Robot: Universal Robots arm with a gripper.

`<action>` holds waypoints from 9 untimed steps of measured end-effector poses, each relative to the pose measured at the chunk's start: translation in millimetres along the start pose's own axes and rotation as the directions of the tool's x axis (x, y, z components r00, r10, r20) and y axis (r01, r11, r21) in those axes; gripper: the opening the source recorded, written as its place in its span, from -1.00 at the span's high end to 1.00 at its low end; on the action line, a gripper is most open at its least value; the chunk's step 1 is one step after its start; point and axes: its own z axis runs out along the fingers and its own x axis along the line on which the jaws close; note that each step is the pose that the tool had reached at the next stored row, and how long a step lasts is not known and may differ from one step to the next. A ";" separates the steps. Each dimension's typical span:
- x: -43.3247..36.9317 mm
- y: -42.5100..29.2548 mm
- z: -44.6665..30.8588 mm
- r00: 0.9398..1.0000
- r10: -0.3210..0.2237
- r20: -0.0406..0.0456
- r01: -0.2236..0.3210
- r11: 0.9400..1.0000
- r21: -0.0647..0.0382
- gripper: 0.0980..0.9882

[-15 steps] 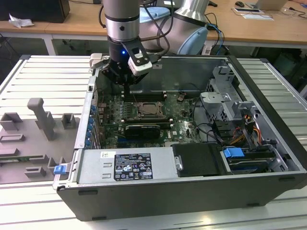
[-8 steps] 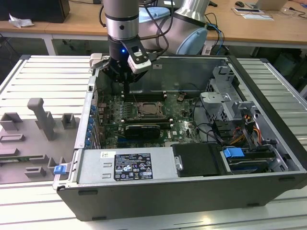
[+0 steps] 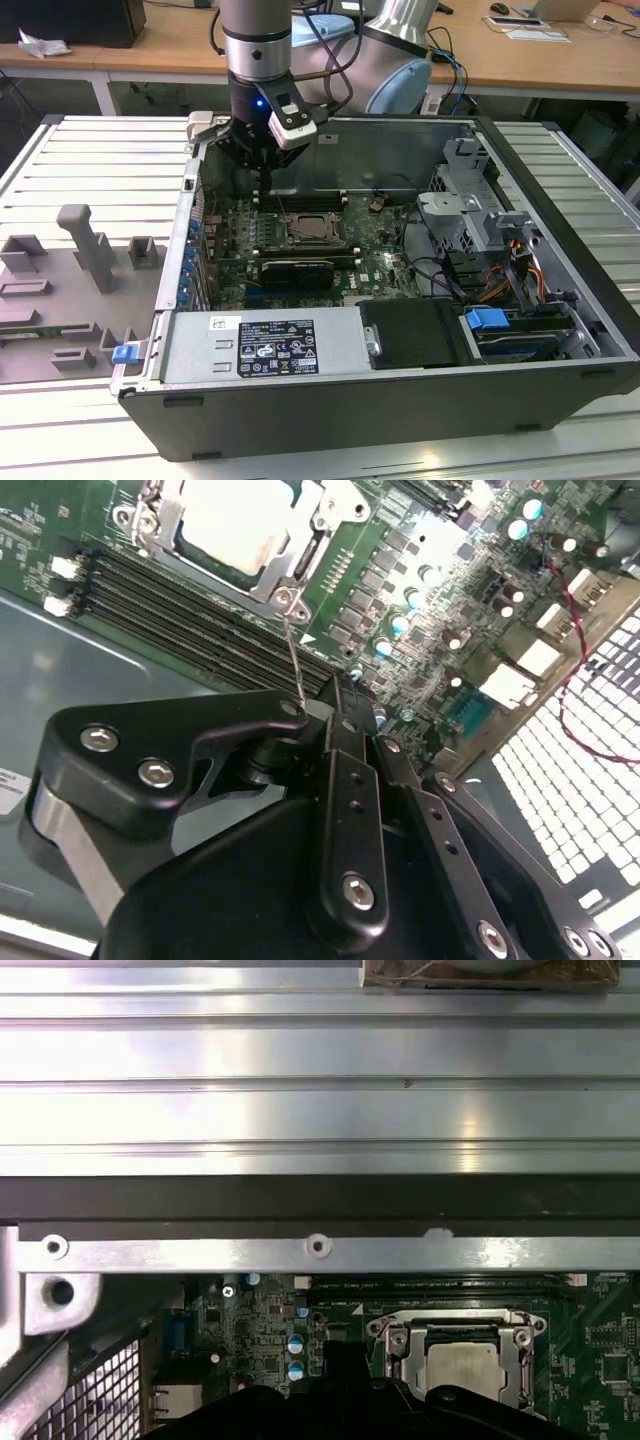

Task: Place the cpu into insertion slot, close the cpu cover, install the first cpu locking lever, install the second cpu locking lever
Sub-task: 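Install the first cpu locking lever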

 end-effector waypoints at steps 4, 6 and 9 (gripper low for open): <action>-11.1 1.1 0.8 1.000 0.000 -0.003 0.000 1.000 0.000 0.98; -19.9 2.1 1.8 1.000 0.000 -0.007 0.000 1.000 0.000 0.98; -30.7 3.7 3.2 1.000 0.000 -0.013 0.000 1.000 0.000 0.98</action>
